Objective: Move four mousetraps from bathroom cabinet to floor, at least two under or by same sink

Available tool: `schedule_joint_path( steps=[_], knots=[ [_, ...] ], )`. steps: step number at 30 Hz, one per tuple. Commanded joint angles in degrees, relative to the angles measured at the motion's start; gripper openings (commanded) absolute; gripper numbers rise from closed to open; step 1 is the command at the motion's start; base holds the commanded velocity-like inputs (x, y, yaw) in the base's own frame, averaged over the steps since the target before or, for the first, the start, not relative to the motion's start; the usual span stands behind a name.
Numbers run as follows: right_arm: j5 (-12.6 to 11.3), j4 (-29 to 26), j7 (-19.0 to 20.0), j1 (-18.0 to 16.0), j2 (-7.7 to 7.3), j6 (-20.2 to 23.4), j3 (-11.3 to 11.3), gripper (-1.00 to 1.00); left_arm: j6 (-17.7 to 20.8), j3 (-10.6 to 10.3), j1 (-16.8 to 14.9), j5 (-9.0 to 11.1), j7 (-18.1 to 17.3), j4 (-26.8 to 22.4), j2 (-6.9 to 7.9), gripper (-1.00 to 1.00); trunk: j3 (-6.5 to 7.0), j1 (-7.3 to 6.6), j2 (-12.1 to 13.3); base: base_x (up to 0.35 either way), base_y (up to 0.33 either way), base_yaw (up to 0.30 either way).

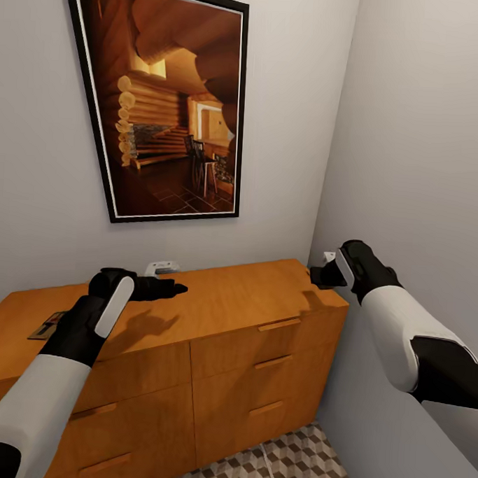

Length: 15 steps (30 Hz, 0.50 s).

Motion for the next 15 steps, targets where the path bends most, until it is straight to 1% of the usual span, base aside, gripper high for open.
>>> schedule_joint_path(
  steps=[1, 4, 5, 9, 15],
  knots=[
    [0.5, -0.1, 0.5, 0.0, 0.01, 0.5, -0.3, -1.00, 0.2, -0.1, 0.0, 0.1, 0.5, -0.4, -0.28, 1.00, -0.07, 0.00, 0.0, 0.000, 0.000, 0.000],
    [0.5, -0.3, 0.5, 0.0, -0.03, 0.8, -0.3, -1.00, 0.2, 0.0, 0.0, -0.1, 0.7, -1.3, -1.25, 1.00, -0.07, 0.00, 0.0, 0.000, 0.000, 0.000],
    [0.5, -0.4, 0.5, 0.0, -0.05, 0.9, -0.3, -1.00, 0.3, 0.1, 0.0, -0.1, 0.8, -1.7, -1.23, 1.00, -0.07, 0.00, 0.0, 0.000, 0.000, 0.000],
    [0.5, -0.8, 0.6, 0.0, -0.12, 1.0, -0.3, -1.00, 0.3, 0.1, 0.0, -0.2, 1.2, -2.9, 0.07, 1.00, -0.07, 0.00, 0.0, 0.000, 0.000, 0.000],
    [0.5, -1.1, 0.6, 0.0, -0.16, 1.0, -0.3, -1.00, 0.4, 0.2, 0.0, -0.1, 2.1, -3.0, 2.01, 1.00, -0.07, 0.00, 0.0, 0.000, 0.000, 0.000]
  ],
)
